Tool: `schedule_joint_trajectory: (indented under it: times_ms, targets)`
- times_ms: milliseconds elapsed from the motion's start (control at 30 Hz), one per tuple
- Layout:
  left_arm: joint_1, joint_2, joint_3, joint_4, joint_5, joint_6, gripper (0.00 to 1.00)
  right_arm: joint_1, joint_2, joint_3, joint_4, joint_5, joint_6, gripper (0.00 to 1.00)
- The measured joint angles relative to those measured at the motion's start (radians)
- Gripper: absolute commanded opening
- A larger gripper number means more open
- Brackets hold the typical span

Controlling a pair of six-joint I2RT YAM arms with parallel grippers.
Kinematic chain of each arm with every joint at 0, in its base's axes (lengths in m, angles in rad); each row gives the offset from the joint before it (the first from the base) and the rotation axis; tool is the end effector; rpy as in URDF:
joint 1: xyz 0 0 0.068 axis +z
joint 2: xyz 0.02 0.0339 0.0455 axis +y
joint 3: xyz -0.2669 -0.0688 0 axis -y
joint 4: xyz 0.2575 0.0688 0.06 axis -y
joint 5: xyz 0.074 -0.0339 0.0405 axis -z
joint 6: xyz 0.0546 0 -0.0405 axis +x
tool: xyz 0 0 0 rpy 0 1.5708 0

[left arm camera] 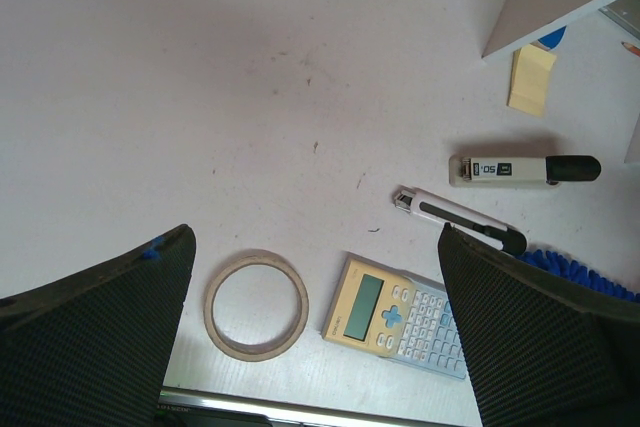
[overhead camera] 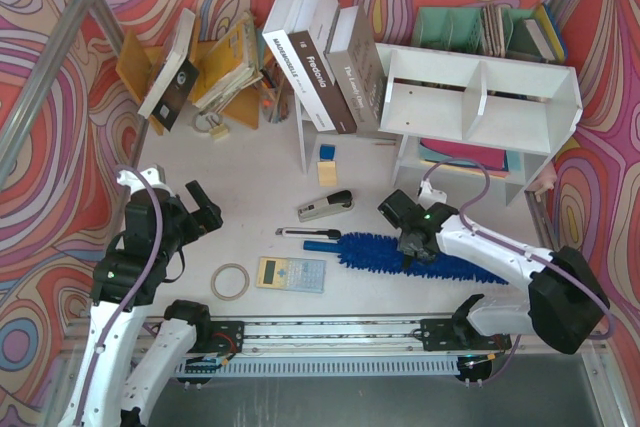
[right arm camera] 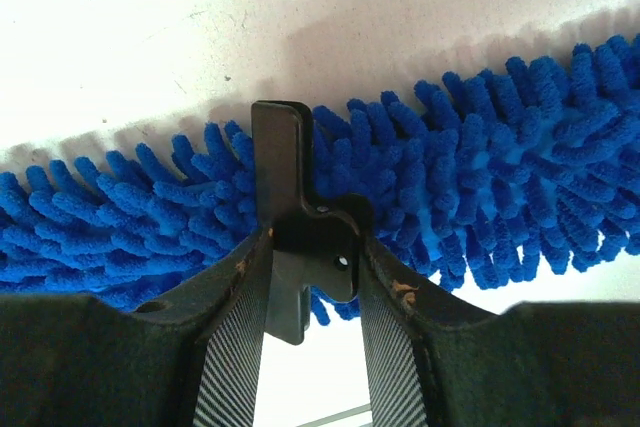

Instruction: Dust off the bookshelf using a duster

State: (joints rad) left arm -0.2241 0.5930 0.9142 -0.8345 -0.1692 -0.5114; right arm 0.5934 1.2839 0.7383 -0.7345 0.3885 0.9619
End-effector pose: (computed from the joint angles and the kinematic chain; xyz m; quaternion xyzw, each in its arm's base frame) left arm 0.1341 -0.0211 0.3381 -0.1654 0.8454 -0.1126 0.4953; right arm 0.2034 0.1123 0.1678 0.2054 0.9493 -0.0364 0.2353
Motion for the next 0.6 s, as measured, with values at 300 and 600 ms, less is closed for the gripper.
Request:
schedule_joint_trajectory:
  times_ms: [300, 600]
  targets:
    - [0.002, 0.0, 0.0, 0.0, -0.003, 0.0, 0.99, -0.004, -0.057, 0.058, -0.042, 0.025, -0.002, 0.28]
    - [0.003, 0.0, 0.0, 0.0, -0.003, 0.0, 0.99, -0.005, -0.061, 0.062, -0.044, 0.028, 0.0, 0.26]
